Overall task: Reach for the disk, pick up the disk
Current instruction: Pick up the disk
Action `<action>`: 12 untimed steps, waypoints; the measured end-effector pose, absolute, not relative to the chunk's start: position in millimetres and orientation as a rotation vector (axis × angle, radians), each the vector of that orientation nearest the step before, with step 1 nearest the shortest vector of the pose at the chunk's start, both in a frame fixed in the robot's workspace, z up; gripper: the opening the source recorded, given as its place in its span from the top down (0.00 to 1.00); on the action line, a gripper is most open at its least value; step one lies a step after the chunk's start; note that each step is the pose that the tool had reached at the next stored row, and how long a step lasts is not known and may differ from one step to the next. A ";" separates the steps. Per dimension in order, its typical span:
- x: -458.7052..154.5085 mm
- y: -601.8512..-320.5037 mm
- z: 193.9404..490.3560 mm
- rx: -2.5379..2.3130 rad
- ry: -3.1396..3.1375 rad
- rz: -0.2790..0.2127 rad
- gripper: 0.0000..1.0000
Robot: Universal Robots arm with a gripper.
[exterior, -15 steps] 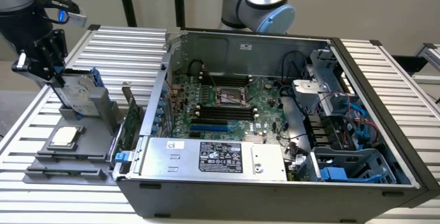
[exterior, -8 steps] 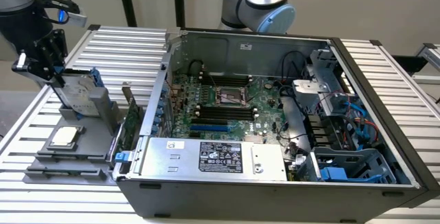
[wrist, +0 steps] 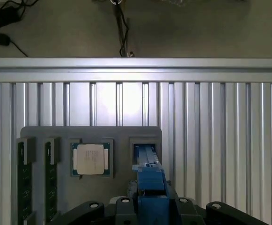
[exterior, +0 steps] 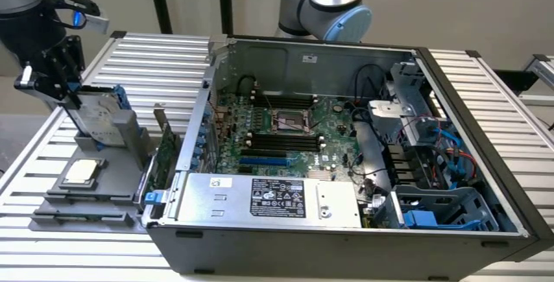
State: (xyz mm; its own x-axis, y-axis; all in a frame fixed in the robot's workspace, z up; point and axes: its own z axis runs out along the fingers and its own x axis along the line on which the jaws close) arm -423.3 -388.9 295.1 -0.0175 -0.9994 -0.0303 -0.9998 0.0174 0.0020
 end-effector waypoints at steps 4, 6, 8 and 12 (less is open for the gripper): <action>-423.2 -388.9 304.6 -2.188 2.226 0.035 0.67; -423.0 -388.9 313.2 -2.188 2.226 0.035 0.67; -422.7 -388.9 322.5 -2.188 2.226 0.035 0.67; -421.8 -388.9 340.6 -2.188 2.226 0.035 0.67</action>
